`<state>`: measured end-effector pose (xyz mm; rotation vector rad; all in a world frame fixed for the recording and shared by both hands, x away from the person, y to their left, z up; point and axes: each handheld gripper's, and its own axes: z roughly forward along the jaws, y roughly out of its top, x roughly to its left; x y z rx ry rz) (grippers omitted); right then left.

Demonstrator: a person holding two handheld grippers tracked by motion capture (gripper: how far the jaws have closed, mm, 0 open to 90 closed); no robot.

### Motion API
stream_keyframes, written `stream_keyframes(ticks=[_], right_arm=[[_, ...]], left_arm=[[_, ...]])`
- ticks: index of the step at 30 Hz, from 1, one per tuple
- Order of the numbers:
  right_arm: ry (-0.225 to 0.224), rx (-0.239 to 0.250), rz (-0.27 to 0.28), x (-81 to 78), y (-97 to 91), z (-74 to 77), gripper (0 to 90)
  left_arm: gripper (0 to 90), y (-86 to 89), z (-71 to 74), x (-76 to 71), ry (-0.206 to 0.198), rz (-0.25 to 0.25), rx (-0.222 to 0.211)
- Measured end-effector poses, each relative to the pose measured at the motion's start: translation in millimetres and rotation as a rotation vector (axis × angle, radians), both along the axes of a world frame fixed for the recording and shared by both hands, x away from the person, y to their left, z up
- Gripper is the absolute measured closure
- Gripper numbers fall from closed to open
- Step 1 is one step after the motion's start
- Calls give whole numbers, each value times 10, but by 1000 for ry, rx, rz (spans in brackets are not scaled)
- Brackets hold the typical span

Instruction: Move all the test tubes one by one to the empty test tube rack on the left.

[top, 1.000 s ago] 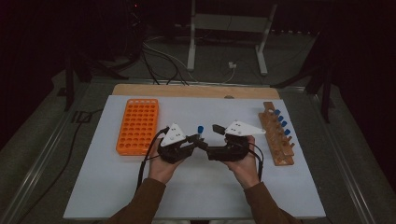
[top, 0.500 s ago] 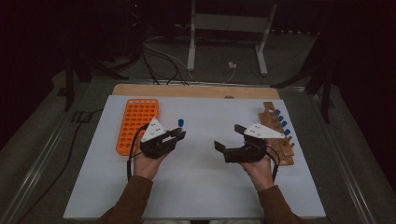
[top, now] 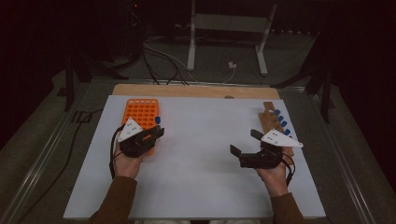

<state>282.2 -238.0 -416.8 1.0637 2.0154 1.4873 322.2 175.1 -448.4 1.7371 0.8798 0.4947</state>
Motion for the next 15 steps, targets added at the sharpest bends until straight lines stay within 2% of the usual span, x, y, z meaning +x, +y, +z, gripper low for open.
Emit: stream_keyframes(ticks=[3, 9, 15], right_arm=[[-2, 0, -12, -25, -53, -1, 5], [-2, 3, -24, -50, -119, -15, 5], [-5, 6, -30, -78, -159, -31, 5]], left_arm=[[780, 123, -68, -9, 16, 40, 0], [780, 256, -148, -19, 37, 91, 1], [780, 308, -226, -26, 56, 120, 33]])
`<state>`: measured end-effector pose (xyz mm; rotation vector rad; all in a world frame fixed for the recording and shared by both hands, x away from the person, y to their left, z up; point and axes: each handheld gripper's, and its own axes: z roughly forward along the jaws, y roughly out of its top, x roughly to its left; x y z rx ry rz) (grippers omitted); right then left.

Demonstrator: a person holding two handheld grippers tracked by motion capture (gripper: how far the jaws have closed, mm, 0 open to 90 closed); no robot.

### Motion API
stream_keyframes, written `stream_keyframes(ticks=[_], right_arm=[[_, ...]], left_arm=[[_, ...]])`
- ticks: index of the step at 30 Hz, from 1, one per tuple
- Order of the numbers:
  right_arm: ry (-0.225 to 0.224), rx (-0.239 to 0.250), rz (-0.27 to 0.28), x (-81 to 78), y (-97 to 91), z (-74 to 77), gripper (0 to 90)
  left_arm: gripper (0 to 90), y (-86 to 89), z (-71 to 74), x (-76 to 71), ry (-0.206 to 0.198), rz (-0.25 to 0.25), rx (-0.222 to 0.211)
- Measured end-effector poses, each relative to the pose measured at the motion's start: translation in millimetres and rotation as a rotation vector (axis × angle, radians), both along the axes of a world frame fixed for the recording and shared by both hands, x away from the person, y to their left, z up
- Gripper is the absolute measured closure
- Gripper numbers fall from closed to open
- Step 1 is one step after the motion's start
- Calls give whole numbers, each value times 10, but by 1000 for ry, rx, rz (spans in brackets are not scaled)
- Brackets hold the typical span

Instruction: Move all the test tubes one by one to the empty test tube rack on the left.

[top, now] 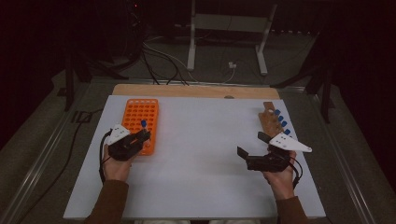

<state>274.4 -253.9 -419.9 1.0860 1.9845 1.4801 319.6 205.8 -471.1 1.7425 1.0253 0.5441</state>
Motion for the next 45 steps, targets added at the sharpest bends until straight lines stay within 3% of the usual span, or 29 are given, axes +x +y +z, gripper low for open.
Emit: stream_keyframes(ticks=[18, 28, 31, 40, 45], right_arm=[[0, -7, 1, -45, -46, -46, 6], [2, -5, 4, -49, -52, -62, 6], [2, -7, 5, -48, -50, -65, 6], [6, -9, 10, -44, -35, -84, 6], [9, -12, 9, -36, -28, -93, 6]], left_arm=[[779, -57, -227, -9, 35, 22, 90], [782, -48, -273, -33, 53, 28, 95], [783, -68, -301, -42, 62, 26, 128], [783, -93, -300, -65, 57, 26, 150], [779, -90, -295, -67, 65, 29, 143]])
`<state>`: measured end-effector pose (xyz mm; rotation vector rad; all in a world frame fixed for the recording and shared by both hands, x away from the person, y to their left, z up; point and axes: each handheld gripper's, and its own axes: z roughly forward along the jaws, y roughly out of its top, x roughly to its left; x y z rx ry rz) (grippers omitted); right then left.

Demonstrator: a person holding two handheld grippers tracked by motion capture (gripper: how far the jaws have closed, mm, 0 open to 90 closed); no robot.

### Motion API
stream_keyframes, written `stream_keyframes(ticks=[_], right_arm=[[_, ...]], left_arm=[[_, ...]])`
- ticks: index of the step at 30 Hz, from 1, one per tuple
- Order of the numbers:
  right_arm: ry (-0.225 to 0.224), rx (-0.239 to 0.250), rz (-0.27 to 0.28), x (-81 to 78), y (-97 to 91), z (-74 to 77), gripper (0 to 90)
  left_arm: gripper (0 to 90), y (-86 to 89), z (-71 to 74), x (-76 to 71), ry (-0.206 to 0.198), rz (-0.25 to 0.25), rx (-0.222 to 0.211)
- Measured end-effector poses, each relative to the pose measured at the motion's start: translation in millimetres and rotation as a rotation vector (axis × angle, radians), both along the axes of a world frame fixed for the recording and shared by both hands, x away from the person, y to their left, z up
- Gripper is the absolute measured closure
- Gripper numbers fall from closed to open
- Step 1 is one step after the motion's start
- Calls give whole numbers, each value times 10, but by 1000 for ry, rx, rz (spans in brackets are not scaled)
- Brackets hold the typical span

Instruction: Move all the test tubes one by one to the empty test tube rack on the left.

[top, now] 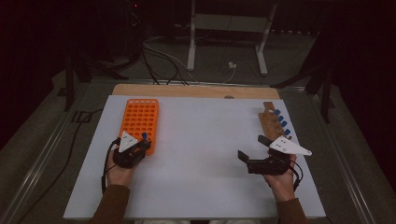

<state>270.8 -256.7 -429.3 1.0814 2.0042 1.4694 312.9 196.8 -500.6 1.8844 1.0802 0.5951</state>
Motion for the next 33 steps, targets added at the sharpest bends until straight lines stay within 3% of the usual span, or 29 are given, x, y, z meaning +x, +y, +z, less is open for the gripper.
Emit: stream_keyframes(ticks=[3, 7, 12, 13, 16, 18, 21, 33], right_arm=[[-1, 1, 0, 5, -4, 0, 6], [1, -1, -5, 8, -17, -2, 5], [1, 4, -13, 14, -36, 1, 5], [3, 1, -17, 16, -44, 4, 5], [5, 2, -19, 17, -51, 8, 5], [3, -2, -22, 20, -55, 11, 5], [1, -9, -29, 29, -65, 17, 5], [-18, -50, -82, 100, -188, 110, 6]], left_arm=[[748, 4, 4, 2, 10, -3, -25], [597, -4, 22, -1, 10, 0, -38], [500, 27, 76, -12, 6, 2, -85], [330, 28, 87, -15, 5, 18, -86], [258, 50, 120, -31, 6, 26, -100], [142, 60, 136, -37, 19, 19, -102], [5, 62, 166, -61, 21, 38, -72], [5, 143, 303, -198, -29, 29, -112]])
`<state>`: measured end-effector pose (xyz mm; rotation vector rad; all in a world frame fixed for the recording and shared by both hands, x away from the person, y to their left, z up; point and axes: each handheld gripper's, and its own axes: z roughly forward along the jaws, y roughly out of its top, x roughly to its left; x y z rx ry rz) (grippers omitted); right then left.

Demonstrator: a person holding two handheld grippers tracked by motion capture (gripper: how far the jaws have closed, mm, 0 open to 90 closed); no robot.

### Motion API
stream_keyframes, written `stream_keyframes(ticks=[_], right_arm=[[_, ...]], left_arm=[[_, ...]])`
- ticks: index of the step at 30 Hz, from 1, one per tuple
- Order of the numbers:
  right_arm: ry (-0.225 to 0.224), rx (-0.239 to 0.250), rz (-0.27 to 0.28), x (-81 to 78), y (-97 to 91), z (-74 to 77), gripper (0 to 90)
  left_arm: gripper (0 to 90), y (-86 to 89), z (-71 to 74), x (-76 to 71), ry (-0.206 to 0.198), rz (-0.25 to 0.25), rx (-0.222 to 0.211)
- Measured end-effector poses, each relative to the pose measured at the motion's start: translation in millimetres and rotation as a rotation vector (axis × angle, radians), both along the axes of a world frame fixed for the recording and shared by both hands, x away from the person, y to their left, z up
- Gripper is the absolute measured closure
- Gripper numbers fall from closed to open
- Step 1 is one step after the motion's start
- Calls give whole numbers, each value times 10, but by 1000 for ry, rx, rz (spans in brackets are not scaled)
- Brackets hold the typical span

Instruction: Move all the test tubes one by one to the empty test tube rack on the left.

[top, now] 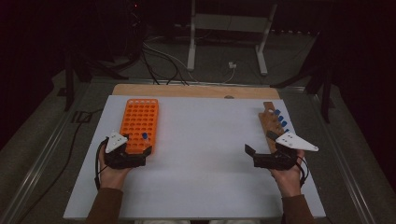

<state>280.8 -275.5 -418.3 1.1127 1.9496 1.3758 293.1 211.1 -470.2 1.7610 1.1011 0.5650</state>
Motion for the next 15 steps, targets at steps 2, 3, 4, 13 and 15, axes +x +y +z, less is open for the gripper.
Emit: stream_keyframes(ticks=[2, 3, 4, 13, 15], right_arm=[[1, 8, -13, 19, -54, 16, 9], [0, 13, -17, 27, -81, 22, 10], [-4, 12, -22, 35, -109, 27, 10], [-52, 57, -92, 108, -349, 75, 10], [-27, 51, -126, 129, -396, 89, 13]], left_arm=[[5, 3, 5, -21, -10, -2, -1], [5, 4, 4, -34, -14, -2, 2], [5, 5, 2, -45, -19, -1, 5], [5, 37, 6, -96, -34, 9, -2], [5, 43, 13, -107, -37, 11, -4]])
